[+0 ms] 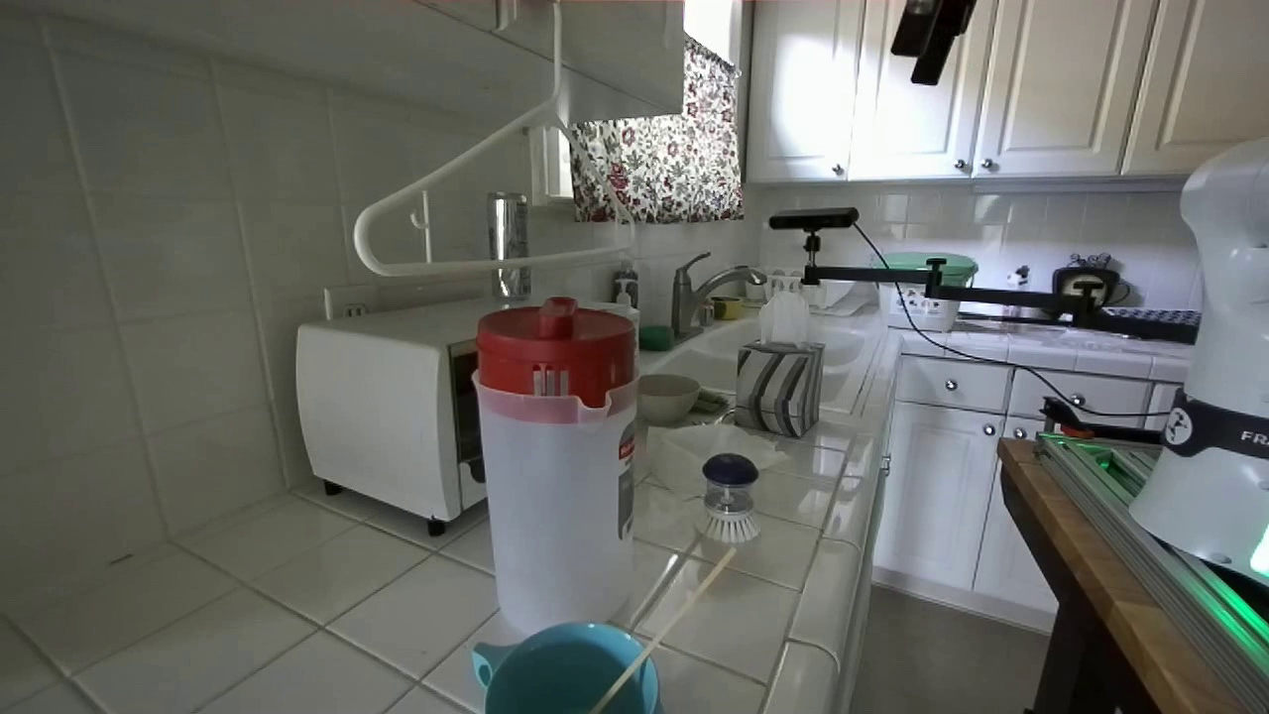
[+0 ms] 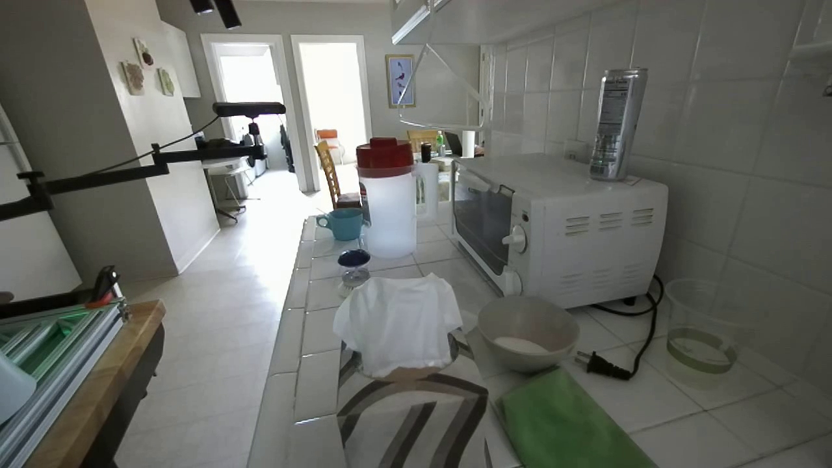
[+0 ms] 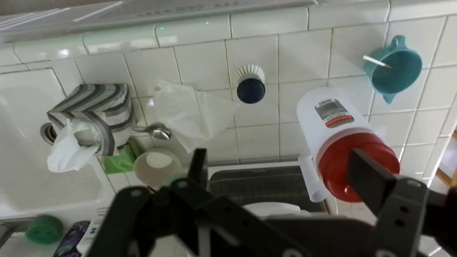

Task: Remove the wooden stirrer from the blue jug.

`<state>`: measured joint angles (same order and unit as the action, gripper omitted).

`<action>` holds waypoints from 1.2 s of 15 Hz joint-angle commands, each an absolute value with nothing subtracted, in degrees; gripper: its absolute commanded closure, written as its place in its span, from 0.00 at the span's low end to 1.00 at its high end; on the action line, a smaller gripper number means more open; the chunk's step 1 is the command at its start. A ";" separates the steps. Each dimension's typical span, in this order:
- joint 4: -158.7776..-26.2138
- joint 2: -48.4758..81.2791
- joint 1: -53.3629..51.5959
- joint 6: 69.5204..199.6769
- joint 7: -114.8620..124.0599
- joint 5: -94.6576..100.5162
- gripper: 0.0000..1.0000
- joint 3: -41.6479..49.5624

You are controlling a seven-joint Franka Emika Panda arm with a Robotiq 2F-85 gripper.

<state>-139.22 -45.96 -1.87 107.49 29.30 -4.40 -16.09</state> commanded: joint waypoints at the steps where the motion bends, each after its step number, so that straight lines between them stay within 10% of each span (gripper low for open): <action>1: -139.13 -45.93 -1.47 107.77 29.21 -4.50 0.00 -16.22; 18: -144.82 -44.00 -12.60 130.30 25.65 -21.48 0.00 -21.07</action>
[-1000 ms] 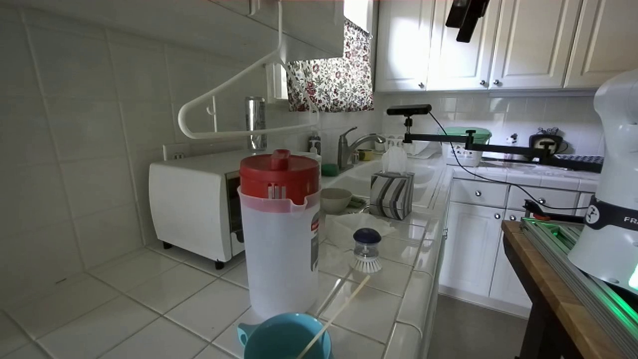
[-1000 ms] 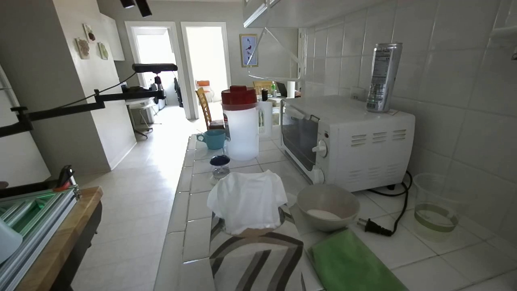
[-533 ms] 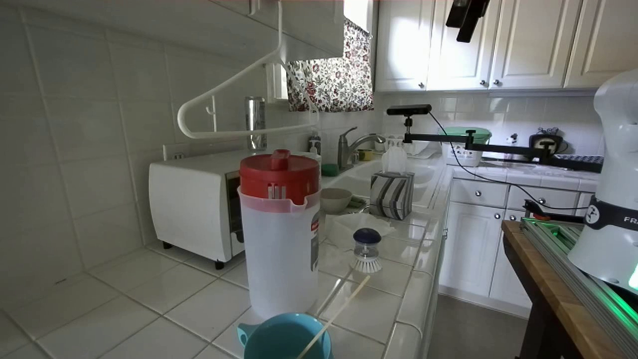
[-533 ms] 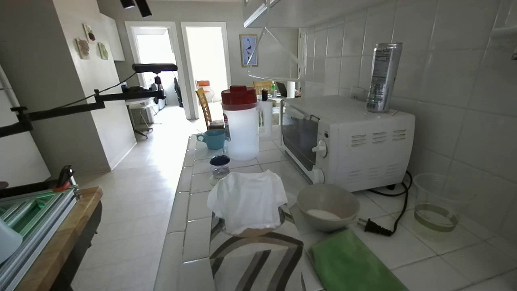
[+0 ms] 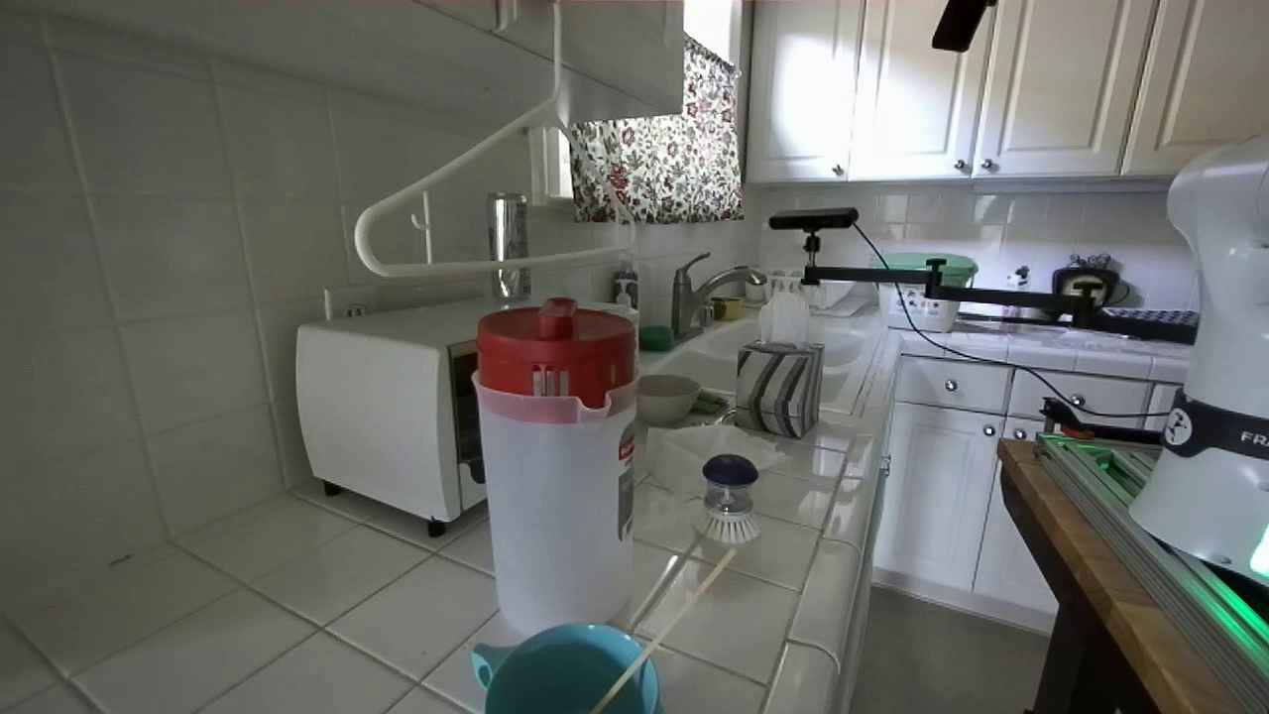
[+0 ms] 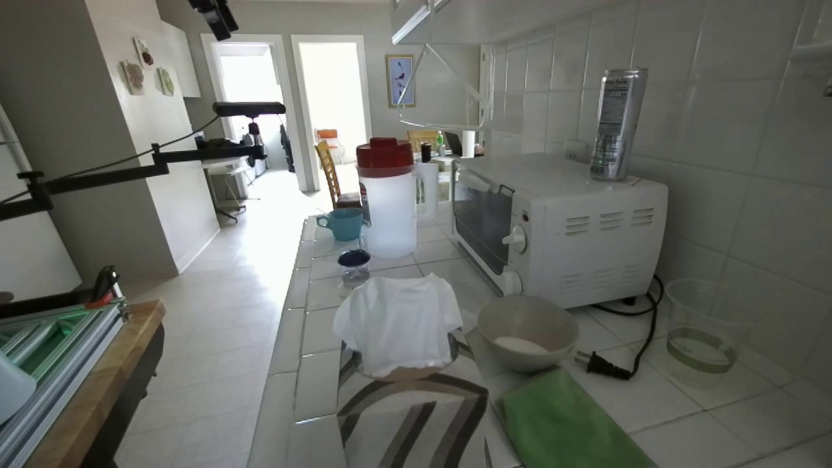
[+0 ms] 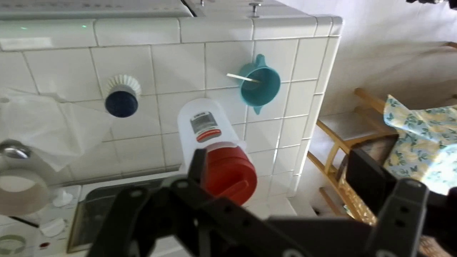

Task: Remove the wooden stirrer from the blue jug.

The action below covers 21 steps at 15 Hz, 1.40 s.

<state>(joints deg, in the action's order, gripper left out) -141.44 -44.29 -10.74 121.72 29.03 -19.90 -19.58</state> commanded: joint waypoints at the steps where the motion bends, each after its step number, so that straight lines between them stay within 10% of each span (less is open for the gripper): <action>1: -146.02 -43.11 -13.25 133.86 25.66 -21.07 0.00 -22.04; 21: -151.63 -20.08 -22.15 168.30 20.53 -16.04 0.00 -26.18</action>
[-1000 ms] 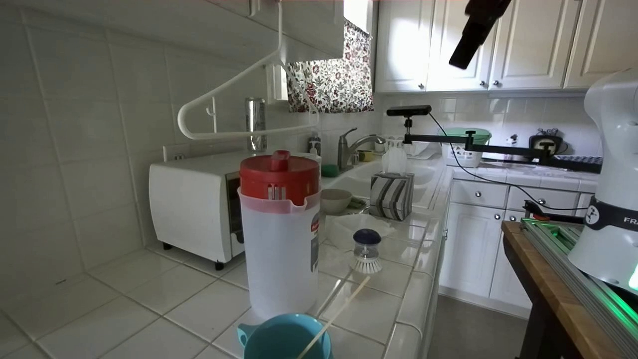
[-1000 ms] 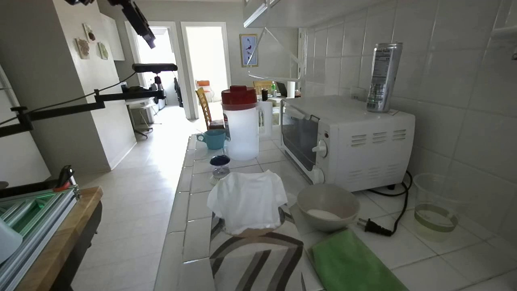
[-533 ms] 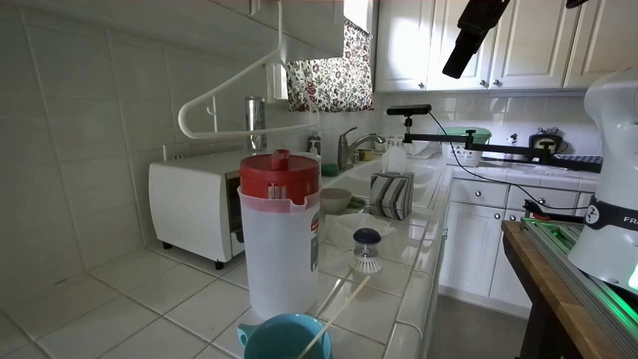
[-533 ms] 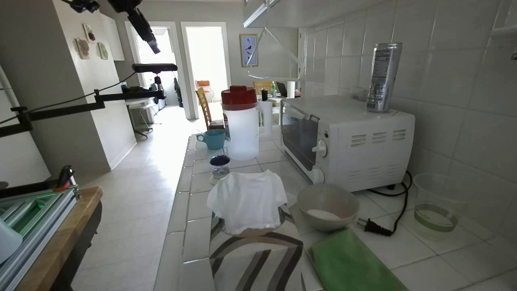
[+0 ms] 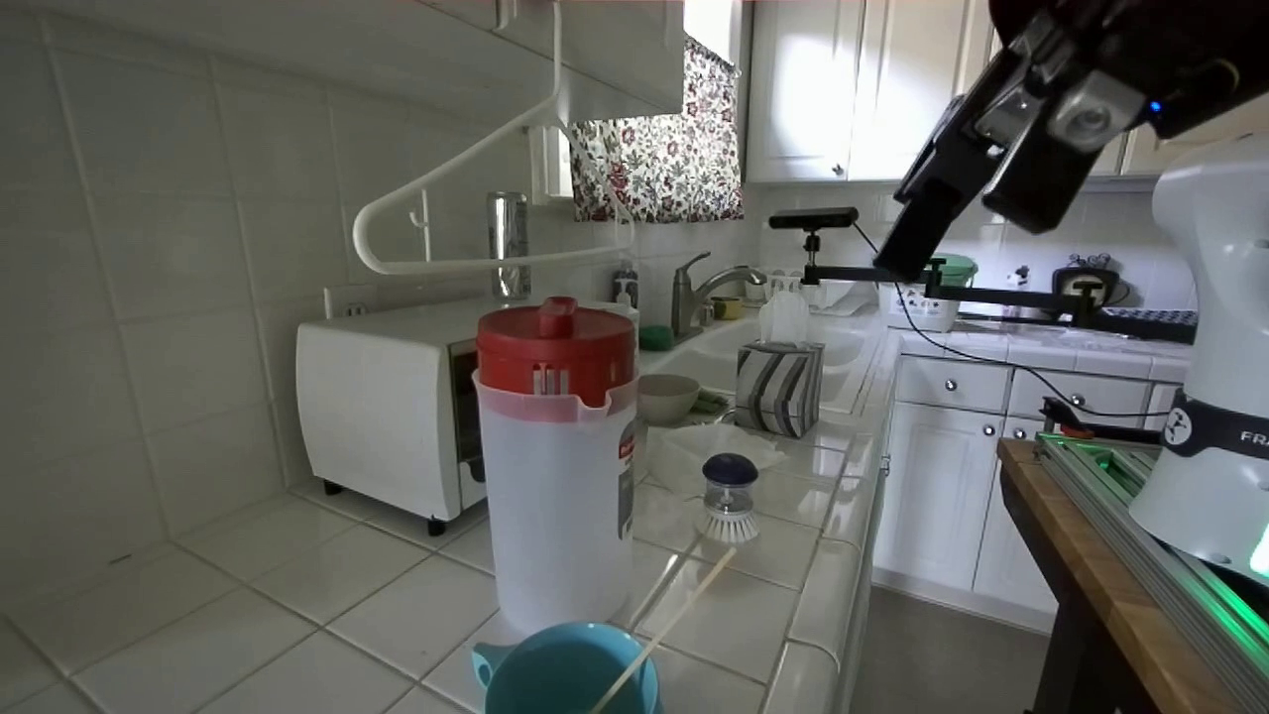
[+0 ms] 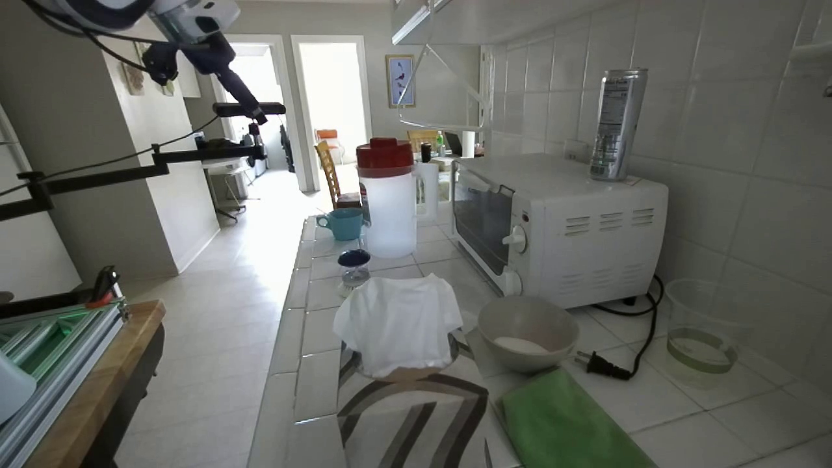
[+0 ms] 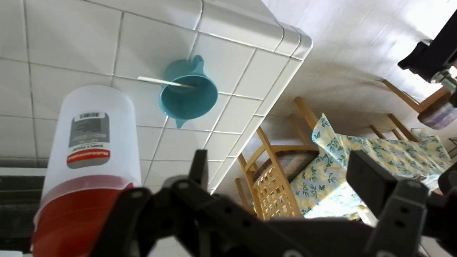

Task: Remove the wooden stirrer from the blue jug.

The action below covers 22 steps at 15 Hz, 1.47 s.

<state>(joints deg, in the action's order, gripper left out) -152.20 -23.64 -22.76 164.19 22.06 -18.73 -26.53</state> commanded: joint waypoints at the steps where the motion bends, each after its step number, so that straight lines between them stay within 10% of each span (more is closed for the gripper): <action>1: -151.62 -19.26 -20.55 168.88 21.79 -14.29 0.00 -26.92; 22: -150.17 -5.63 0.44 169.07 31.68 10.40 0.00 -36.22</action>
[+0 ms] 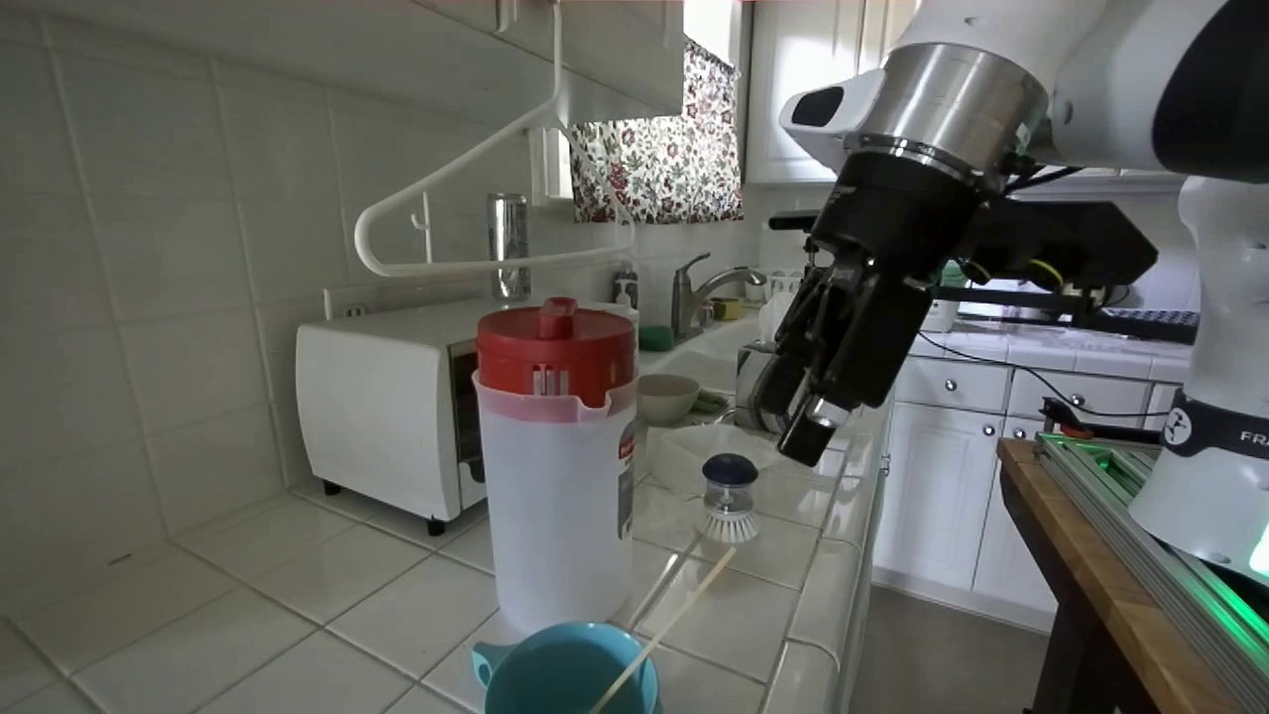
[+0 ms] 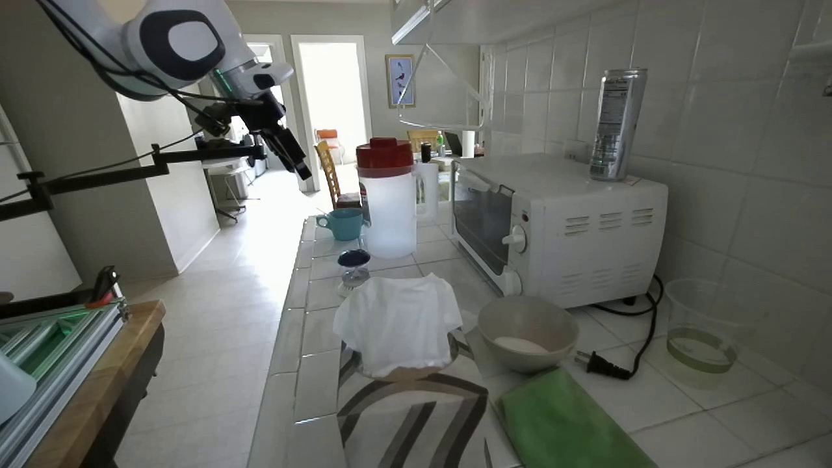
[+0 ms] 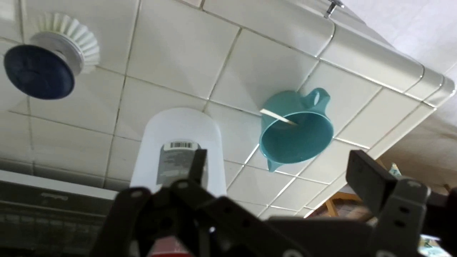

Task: Remove the wooden stirrer from the blue jug.

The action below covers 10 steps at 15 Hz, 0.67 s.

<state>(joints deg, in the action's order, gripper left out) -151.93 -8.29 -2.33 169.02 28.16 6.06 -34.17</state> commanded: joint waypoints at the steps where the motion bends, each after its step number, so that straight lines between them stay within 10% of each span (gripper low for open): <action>1: -149.48 -4.58 0.88 168.71 32.76 11.59 0.00 -36.58; 10: -143.29 2.73 1.67 166.53 50.32 30.22 0.00 -36.60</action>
<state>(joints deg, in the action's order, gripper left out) -146.25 -0.06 1.25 168.42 43.17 23.16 -36.91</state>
